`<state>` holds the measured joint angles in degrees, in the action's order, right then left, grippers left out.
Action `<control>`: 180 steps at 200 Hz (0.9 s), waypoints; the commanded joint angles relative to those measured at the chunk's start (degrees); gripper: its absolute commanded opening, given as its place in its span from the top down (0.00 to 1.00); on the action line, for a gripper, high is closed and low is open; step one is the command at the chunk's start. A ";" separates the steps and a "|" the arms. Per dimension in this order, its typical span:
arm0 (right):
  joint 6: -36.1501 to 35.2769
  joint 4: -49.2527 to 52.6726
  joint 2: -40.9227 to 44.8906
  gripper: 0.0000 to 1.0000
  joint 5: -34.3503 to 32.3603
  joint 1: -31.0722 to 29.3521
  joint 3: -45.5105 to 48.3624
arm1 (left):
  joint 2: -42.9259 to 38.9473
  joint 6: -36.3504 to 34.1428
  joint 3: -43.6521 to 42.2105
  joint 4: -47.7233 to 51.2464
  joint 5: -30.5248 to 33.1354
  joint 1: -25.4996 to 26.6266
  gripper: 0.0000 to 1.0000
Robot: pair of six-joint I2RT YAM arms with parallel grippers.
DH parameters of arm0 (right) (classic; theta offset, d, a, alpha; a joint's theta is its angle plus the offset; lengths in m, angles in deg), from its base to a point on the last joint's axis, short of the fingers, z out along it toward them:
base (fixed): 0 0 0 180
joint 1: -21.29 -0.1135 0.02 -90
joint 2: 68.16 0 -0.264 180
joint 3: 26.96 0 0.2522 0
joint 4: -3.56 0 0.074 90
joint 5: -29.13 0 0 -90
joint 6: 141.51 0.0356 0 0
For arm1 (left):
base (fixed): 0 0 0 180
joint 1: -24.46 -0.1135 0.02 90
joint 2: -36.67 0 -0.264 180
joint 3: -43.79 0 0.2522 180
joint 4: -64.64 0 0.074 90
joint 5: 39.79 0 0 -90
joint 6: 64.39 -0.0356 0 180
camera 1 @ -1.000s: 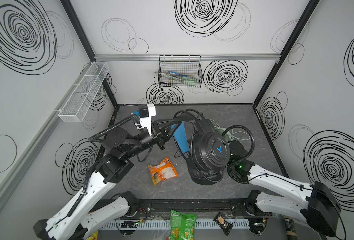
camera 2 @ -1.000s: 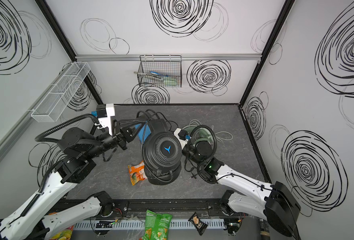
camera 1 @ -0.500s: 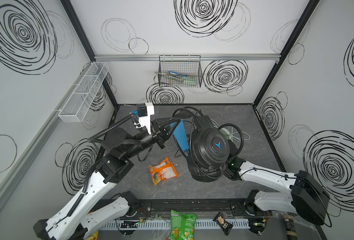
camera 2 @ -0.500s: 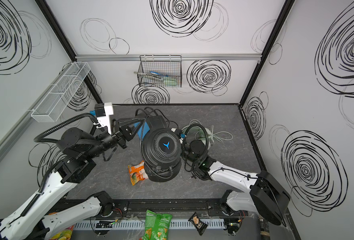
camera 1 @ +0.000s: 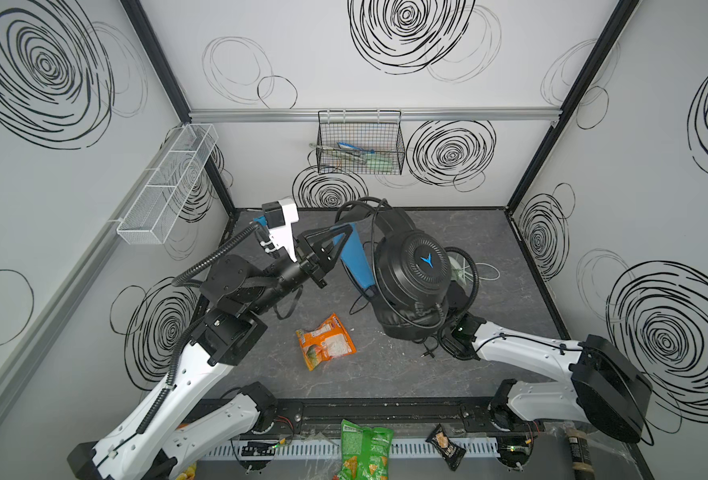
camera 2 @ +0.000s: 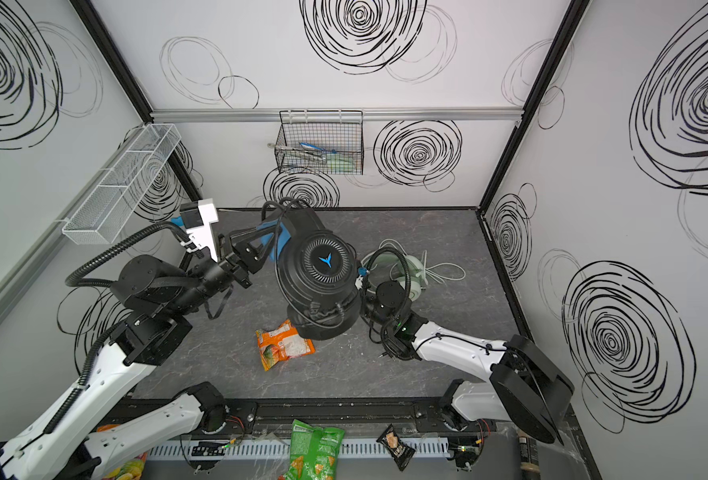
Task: Wrap the headphones
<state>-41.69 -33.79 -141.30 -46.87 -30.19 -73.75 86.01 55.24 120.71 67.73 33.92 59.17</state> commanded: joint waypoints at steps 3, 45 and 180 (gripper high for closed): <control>-1.66 1.47 1.81 0.97 -4.72 -2.19 0.43 | -1.44 5.02 -0.95 -7.52 7.06 -1.40 1.00; -4.23 6.65 1.00 1.00 -10.39 -6.30 -1.40 | -1.72 6.53 -2.26 -6.84 14.58 -1.93 1.00; -11.27 19.14 0.70 1.00 -21.19 -16.60 -4.33 | -2.09 -3.71 -4.07 3.95 32.27 -10.51 1.00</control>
<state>-51.06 -18.06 -140.86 -65.32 -45.54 -75.83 84.74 52.29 116.65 76.17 60.49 49.36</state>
